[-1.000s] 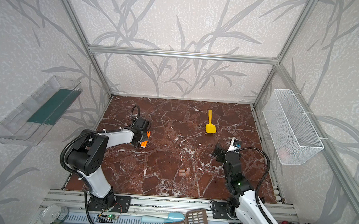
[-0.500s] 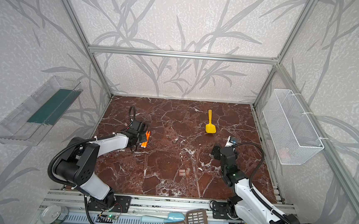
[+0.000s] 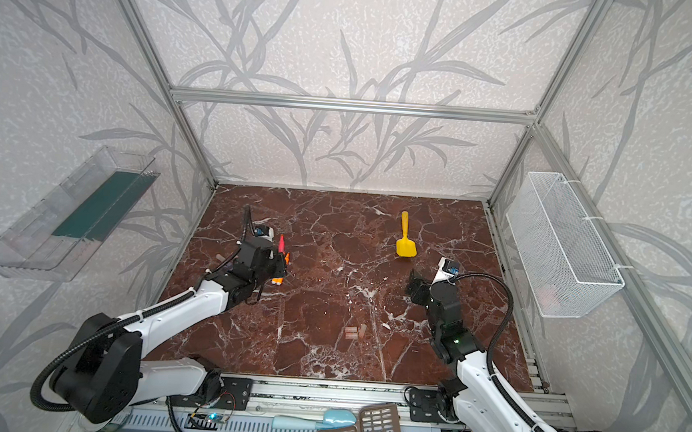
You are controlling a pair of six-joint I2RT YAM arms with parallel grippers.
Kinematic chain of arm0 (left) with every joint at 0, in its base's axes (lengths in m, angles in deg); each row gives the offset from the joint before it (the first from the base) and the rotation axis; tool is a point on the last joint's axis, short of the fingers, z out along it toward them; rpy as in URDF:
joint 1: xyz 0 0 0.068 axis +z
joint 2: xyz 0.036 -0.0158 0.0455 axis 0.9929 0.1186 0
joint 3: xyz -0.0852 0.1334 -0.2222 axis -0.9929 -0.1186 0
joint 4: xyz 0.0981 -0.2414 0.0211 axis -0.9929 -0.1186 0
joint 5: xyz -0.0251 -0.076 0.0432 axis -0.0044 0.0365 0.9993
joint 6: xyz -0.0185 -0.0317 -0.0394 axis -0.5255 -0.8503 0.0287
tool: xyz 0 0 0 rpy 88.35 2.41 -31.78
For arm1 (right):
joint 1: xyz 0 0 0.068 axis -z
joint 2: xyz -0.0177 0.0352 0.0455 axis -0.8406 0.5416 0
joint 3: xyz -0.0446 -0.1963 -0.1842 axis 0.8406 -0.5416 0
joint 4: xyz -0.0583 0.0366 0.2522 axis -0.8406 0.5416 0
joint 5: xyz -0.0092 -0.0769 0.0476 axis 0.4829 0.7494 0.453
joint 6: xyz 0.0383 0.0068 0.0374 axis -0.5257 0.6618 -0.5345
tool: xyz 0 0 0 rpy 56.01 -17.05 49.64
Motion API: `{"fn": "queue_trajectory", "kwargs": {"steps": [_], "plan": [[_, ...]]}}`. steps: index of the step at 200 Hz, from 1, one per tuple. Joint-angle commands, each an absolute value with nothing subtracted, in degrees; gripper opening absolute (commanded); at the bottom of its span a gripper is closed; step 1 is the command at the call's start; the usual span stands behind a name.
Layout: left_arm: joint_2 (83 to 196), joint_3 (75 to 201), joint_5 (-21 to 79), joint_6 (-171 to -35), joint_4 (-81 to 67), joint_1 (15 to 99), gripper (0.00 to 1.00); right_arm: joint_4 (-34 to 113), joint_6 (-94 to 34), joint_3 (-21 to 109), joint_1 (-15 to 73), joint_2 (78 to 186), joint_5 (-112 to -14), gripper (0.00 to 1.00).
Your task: Insert the pens into the pen caps
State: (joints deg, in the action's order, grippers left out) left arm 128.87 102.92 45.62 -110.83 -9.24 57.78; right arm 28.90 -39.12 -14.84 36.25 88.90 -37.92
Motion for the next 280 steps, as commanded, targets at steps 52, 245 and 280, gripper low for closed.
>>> {"fn": "queue_trajectory", "kwargs": {"steps": [52,245,280], "plan": [[125.6,99.2,42.3,-96.3,3.4,43.8,0.0,22.3,-43.5,-16.5,33.8,90.2,-47.0,0.85],[133.1,93.7,32.5,-91.1,21.8,30.1,0.0,3.4,-56.6,-18.6,13.2,98.7,-49.5,0.68],[134.3,94.6,37.1,-88.9,23.7,25.5,0.0,2.2,-58.4,-19.2,11.2,99.0,-48.9,0.68]]}}
